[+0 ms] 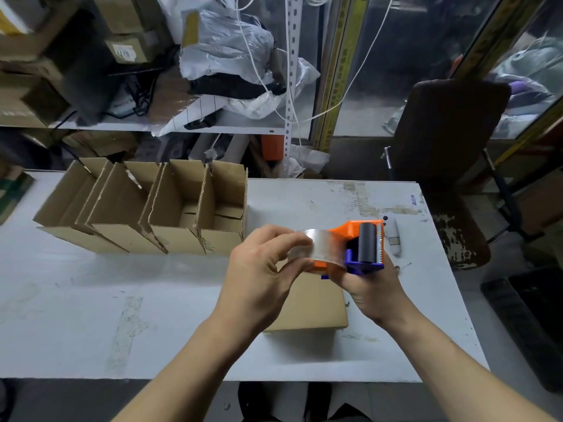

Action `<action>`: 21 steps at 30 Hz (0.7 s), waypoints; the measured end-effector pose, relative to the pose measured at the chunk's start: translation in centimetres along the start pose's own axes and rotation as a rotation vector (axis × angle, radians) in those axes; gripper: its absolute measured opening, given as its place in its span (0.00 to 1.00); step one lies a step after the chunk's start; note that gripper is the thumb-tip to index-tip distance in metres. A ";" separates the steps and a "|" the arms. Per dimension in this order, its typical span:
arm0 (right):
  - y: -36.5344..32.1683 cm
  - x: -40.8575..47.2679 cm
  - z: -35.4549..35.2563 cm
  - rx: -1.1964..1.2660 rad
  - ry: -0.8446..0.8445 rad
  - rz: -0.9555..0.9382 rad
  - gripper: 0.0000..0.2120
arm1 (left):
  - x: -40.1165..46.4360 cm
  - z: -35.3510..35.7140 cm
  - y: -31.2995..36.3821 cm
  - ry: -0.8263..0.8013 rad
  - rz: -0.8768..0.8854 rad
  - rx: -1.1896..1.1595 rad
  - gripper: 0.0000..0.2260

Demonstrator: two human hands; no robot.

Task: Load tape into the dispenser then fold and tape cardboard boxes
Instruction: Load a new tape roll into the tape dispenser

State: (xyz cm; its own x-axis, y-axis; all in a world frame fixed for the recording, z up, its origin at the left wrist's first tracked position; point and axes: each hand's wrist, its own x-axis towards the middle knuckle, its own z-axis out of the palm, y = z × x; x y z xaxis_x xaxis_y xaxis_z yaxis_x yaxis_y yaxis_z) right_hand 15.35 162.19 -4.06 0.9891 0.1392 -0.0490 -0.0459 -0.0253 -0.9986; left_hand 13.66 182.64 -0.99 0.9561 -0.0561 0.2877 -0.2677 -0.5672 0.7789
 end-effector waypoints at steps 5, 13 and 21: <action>0.1 -0.3 -0.1 0.065 -0.004 0.003 0.18 | 0.3 -0.3 0.0 -0.128 -0.248 -0.063 0.29; 0.5 -0.4 -0.1 0.114 0.013 0.001 0.16 | 0.8 -0.1 0.3 -0.094 -0.272 -0.064 0.23; -1.0 -0.1 -0.7 0.068 -0.154 0.042 0.20 | 1.6 -1.4 -0.8 -0.221 -0.166 -0.058 0.23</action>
State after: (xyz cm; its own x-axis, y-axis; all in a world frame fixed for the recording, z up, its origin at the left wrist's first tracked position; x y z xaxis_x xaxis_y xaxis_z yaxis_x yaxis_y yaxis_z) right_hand 15.37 161.49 -3.06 0.9531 0.2899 -0.0873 -0.1008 0.0318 -0.9944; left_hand 15.28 184.15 -0.34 0.9885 -0.1484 0.0301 -0.1059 -0.5358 0.8377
